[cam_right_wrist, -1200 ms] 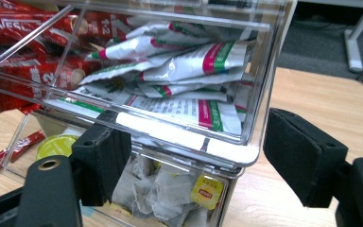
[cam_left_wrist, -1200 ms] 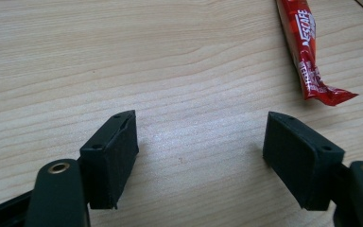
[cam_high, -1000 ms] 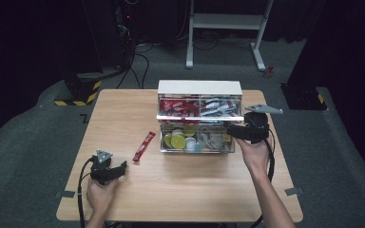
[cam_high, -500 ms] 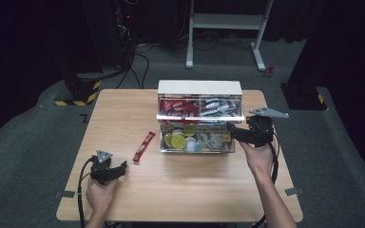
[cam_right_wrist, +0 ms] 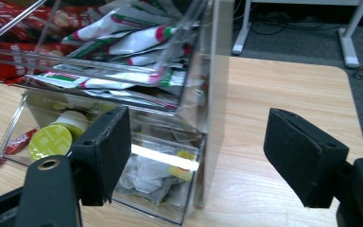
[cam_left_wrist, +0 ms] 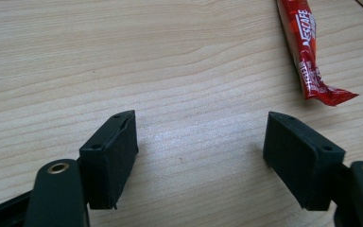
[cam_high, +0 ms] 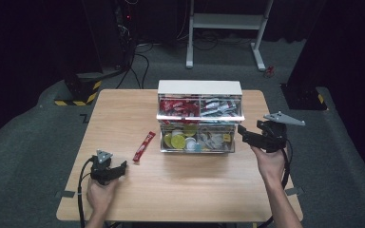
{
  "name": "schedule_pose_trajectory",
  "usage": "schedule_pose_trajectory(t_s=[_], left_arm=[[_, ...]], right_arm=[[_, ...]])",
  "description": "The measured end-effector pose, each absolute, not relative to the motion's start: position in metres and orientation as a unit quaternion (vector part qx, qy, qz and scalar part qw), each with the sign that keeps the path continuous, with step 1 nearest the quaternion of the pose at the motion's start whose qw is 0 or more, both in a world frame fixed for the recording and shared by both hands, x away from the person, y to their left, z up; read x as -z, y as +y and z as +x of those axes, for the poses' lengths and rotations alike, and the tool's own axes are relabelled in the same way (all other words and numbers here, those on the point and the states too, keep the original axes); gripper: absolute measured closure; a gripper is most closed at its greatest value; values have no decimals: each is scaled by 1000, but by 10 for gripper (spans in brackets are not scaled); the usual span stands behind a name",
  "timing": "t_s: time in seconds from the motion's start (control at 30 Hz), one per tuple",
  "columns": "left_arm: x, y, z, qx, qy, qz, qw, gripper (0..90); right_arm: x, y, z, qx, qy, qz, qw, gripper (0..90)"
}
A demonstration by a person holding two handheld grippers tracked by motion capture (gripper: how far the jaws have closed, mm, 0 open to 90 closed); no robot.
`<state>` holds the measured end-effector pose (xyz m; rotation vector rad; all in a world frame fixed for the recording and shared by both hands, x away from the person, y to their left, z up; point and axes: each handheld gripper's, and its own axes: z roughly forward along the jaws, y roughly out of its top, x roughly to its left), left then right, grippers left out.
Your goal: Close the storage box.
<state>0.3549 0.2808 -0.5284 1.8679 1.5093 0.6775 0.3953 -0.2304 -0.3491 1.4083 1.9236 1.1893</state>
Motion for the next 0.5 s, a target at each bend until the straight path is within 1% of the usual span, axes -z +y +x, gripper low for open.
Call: schedule_pose_trajectory(t_s=[0.5], left_arm=[[528,281,355,-257,573,710,318,270]], right_arm=[[360,-253,386,-433,687,529,247,271]])
